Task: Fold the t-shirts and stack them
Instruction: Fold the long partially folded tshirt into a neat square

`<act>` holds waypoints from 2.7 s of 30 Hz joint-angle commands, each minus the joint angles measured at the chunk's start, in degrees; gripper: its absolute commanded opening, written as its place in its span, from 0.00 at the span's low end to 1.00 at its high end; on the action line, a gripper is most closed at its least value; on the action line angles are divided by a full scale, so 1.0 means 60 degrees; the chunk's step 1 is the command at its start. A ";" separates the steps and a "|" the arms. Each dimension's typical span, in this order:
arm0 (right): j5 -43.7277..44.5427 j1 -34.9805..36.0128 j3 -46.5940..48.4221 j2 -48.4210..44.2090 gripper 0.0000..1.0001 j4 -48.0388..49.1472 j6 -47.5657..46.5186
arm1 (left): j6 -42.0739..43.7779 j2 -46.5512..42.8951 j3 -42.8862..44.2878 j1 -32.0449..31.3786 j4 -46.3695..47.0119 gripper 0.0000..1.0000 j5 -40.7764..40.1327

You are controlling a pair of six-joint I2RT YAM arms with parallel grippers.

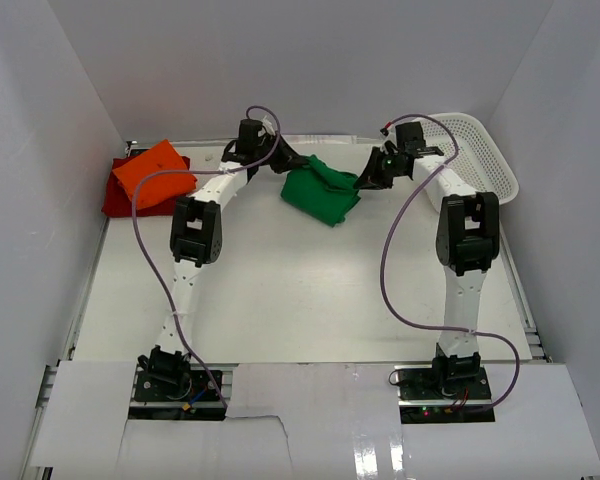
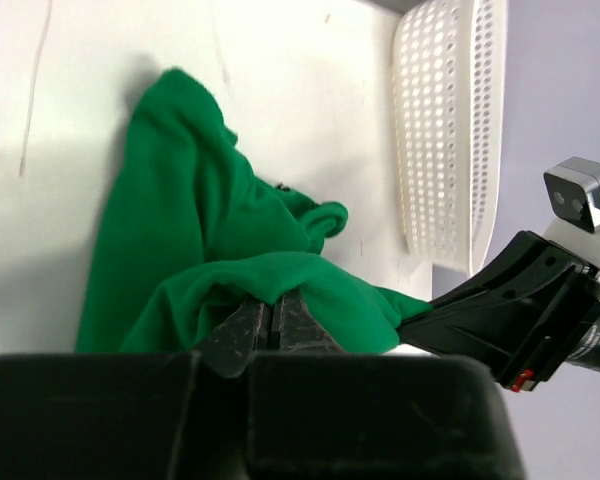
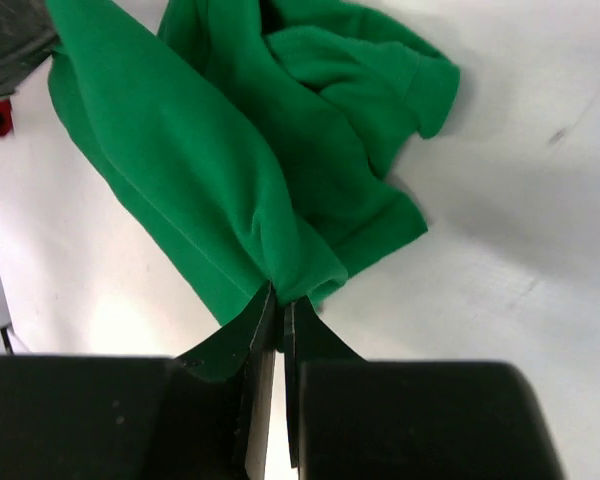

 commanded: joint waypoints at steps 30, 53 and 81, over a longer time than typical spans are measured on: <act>0.0179 0.0150 0.0762 0.1171 0.13 0.3654 -0.1126 | 0.3499 -0.0753 -0.1017 -0.1099 0.3677 0.93 -0.1299; 0.1204 0.1043 0.1988 0.2995 0.08 0.1675 -0.1873 | 0.4512 0.0159 -0.0591 -0.1378 -0.1015 0.70 -0.6560; 0.2229 0.4339 -1.1975 -0.9045 0.08 0.2130 0.0529 | -0.1903 -1.2129 -1.5399 -0.6900 -0.3168 0.79 -0.6325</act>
